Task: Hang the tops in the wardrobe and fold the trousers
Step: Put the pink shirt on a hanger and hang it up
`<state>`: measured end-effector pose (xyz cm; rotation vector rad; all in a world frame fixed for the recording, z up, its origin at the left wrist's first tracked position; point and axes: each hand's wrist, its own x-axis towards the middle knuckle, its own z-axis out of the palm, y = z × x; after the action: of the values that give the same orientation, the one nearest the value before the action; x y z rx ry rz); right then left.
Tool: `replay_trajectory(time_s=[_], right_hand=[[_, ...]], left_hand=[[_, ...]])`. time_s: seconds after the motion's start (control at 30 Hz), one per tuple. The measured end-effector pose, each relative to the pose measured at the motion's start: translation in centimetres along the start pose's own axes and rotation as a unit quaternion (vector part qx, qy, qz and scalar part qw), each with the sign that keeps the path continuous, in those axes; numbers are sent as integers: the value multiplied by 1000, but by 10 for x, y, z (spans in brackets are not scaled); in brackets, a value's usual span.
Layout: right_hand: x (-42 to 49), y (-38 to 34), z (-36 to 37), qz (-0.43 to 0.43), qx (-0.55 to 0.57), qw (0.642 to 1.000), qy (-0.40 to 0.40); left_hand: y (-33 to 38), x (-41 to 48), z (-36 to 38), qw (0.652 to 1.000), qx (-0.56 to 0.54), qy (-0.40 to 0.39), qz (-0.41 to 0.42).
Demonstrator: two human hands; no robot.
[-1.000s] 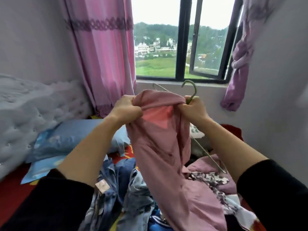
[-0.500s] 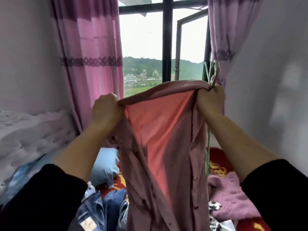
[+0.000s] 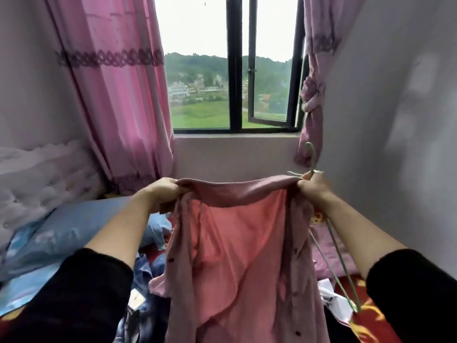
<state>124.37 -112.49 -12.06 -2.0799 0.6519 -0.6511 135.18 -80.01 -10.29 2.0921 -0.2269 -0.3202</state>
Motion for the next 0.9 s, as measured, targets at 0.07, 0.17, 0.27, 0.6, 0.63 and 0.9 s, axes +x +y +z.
replay_trajectory(time_s=[0.07, 0.17, 0.27, 0.6, 0.63, 0.9], right_hand=[[-10, 8, 5, 24, 60, 996, -58], [-26, 12, 9, 24, 122, 986, -113], [-40, 32, 12, 20, 171, 976, -130], [-64, 99, 4, 177, 288, 892, -299], [-66, 101, 6, 179, 242, 902, -308], [-79, 81, 66, 41, 147, 972, -180]], left_hand=[[-6, 1, 17, 1000, -11, -8, -7], [-15, 7, 45, 999, -40, -19, -25], [-25, 20, 63, 998, 48, 28, -29], [-40, 42, 79, 960, 245, 130, -27], [-40, 43, 79, 959, 249, 134, -19], [-25, 29, 99, 961, 254, 93, 57]])
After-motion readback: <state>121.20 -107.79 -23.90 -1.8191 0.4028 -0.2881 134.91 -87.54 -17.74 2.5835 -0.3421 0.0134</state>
